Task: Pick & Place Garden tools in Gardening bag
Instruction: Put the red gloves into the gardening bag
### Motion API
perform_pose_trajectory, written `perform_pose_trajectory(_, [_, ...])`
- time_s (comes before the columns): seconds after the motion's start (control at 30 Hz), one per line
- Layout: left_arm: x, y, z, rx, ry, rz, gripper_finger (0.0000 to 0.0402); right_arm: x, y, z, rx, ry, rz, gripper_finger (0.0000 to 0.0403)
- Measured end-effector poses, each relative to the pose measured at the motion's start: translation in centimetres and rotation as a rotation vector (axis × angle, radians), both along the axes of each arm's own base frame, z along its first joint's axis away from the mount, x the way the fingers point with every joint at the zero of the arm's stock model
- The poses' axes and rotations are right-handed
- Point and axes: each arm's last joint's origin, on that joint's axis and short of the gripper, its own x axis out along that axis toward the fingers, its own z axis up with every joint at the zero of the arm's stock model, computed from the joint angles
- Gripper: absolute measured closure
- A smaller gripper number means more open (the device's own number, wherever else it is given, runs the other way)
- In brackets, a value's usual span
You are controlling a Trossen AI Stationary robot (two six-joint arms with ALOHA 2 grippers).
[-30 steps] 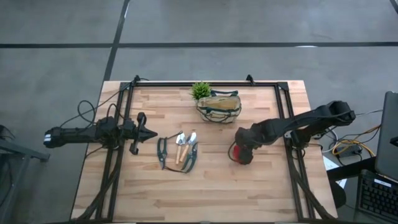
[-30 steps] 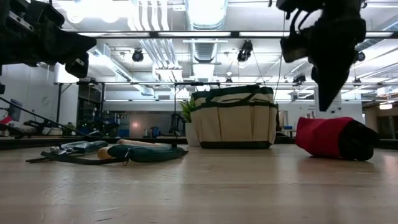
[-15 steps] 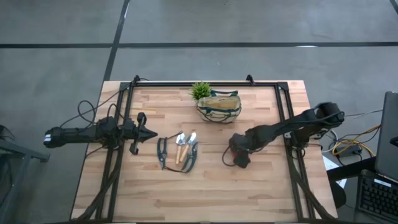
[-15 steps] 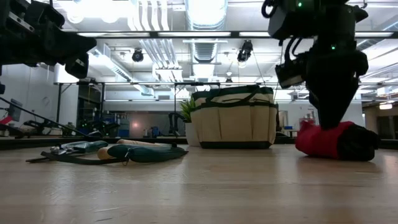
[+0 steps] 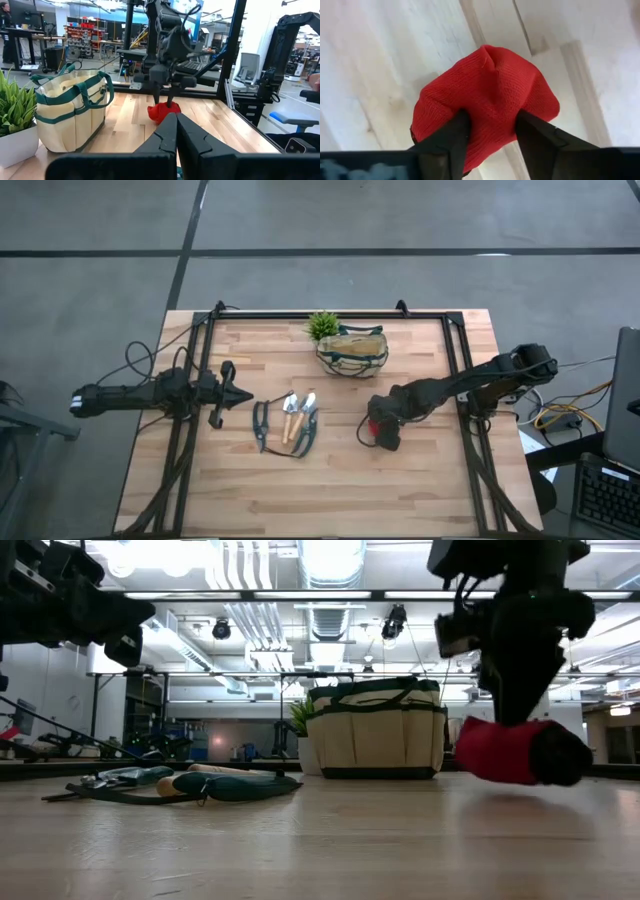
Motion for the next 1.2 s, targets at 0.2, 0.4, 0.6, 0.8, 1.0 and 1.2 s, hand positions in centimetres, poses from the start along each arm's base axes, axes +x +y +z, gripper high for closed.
perform_pose_trajectory(0.2, [0.0, 0.0, 0.0, 0.000, 0.001, 0.000, 0.0396, 0.5, 0.0, 1.6, -0.018, -0.059, 0.087, 0.0300])
perform_pose_trajectory(0.4, [0.0, 0.0, 0.0, 0.000, 0.001, 0.000, 0.0396, 2.1, -0.4, 4.5, -0.072, -0.164, 0.187, 0.0331])
perform_pose_trajectory(0.6, [0.0, 0.0, 0.0, 0.000, 0.000, 0.000, 0.0396, 3.3, -1.5, 8.9, -0.243, -0.226, 0.257, 0.0351])
perform_pose_trajectory(0.8, [0.0, 0.0, 0.0, 0.000, -0.002, 0.000, 0.0396, 4.0, -2.9, 13.1, -0.474, -0.277, 0.319, 0.0359])
perform_pose_trajectory(1.0, [0.0, 0.0, 0.0, 0.000, -0.002, 0.000, 0.0396, 4.3, -5.3, 14.8, -0.690, -0.250, 0.314, 0.0360])
perform_pose_trajectory(1.2, [0.0, 0.0, 0.0, 0.000, -0.002, 0.000, 0.0396, 4.4, -7.6, 14.5, -0.811, -0.177, 0.369, 0.0360])
